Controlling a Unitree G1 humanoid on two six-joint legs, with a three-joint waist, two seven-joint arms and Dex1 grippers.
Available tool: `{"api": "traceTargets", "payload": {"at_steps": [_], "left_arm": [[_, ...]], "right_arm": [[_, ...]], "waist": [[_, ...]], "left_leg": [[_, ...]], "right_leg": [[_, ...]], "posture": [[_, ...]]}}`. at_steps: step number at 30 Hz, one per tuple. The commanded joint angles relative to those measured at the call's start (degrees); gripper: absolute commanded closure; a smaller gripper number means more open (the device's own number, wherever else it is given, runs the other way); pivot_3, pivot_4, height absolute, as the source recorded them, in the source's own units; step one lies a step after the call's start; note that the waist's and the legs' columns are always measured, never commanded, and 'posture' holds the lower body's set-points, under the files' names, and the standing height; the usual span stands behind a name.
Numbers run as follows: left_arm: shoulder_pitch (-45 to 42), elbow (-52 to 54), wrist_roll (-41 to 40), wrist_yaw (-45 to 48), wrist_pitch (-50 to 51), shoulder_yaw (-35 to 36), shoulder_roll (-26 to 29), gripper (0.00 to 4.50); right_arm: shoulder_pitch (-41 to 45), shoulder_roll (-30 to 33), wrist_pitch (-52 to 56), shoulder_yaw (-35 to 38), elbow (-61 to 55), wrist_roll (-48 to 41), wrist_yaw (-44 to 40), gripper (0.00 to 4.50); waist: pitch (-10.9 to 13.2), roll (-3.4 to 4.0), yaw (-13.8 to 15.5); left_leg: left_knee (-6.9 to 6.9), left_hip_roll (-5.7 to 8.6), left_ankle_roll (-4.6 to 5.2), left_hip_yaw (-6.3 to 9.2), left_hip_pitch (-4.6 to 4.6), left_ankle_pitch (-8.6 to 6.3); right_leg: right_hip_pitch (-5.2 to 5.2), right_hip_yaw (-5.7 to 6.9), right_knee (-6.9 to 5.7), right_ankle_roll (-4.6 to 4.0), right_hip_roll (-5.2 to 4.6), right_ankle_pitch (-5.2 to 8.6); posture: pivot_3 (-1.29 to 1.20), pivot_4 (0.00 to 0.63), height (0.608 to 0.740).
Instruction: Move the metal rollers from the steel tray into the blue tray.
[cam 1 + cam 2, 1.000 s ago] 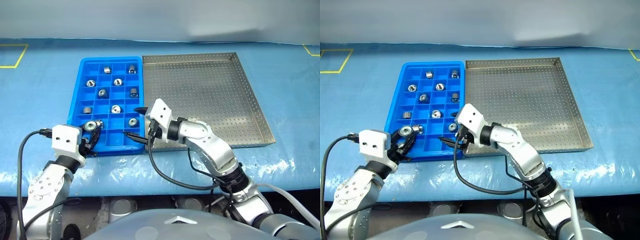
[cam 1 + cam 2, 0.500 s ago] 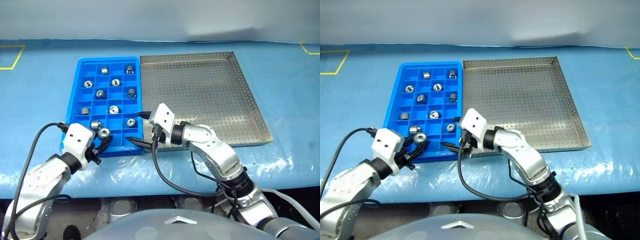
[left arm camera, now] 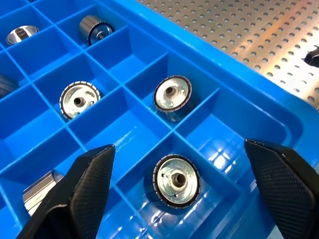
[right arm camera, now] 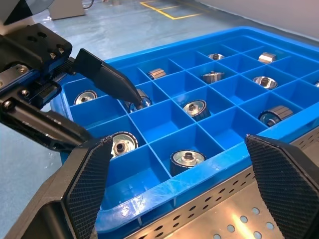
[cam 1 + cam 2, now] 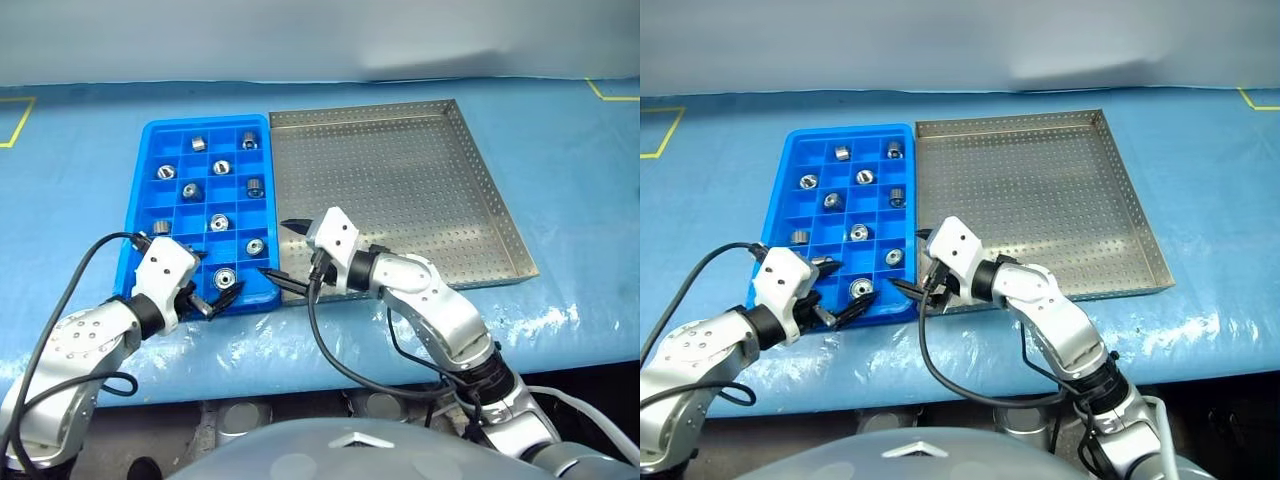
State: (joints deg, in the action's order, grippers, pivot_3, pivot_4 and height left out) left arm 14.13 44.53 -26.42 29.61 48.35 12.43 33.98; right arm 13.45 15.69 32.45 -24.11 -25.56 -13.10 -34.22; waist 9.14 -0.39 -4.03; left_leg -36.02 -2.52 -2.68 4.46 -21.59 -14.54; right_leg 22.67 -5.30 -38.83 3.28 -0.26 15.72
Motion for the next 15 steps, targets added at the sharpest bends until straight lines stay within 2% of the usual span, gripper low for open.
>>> {"api": "traceTargets", "payload": {"at_steps": [1,4,7,15], "left_arm": [[-2.9,0.4,-2.4,-4.1,-3.3,4.3,-5.2,0.07],[-4.7,-1.8,0.6,-8.5,-8.2,4.7,-9.9,0.07],[-5.2,-5.1,5.9,-12.3,-13.2,3.1,-12.0,0.07],[-8.3,-13.6,12.1,-11.9,-22.3,-4.1,-13.5,0.07]], "right_arm": [[-1.3,-0.5,-0.8,2.5,-3.4,-1.0,1.6,0.00],[-3.7,-1.4,-1.1,6.1,-3.6,-1.9,4.2,0.00],[-6.2,-0.2,-1.3,9.3,-3.5,-2.1,4.9,0.00],[-10.3,3.8,-1.3,15.9,-3.8,-2.3,5.4,0.00]], "waist": [[0.0,0.01,0.0],[0.0,0.01,0.2],[0.0,0.03,0.1],[0.0,0.04,-0.1]], "left_leg": [[0.00,-0.01,0.00,0.00,0.00,0.00],[-0.03,0.00,-0.01,0.01,0.00,0.00],[-0.04,0.02,-0.01,-0.01,0.02,0.00],[-0.05,0.04,0.00,-0.02,0.02,0.00]], "right_leg": [[0.00,0.00,0.00,0.00,0.01,0.00],[-0.03,-0.01,-0.01,0.00,0.00,-0.01],[-0.05,-0.04,-0.01,0.01,-0.01,-0.01],[-0.05,-0.05,-0.01,0.01,0.00,-0.01]], "posture": [[-0.03,0.150,0.740],[-0.03,0.150,0.740],[-0.04,0.150,0.740],[-0.07,0.150,0.740]]}}
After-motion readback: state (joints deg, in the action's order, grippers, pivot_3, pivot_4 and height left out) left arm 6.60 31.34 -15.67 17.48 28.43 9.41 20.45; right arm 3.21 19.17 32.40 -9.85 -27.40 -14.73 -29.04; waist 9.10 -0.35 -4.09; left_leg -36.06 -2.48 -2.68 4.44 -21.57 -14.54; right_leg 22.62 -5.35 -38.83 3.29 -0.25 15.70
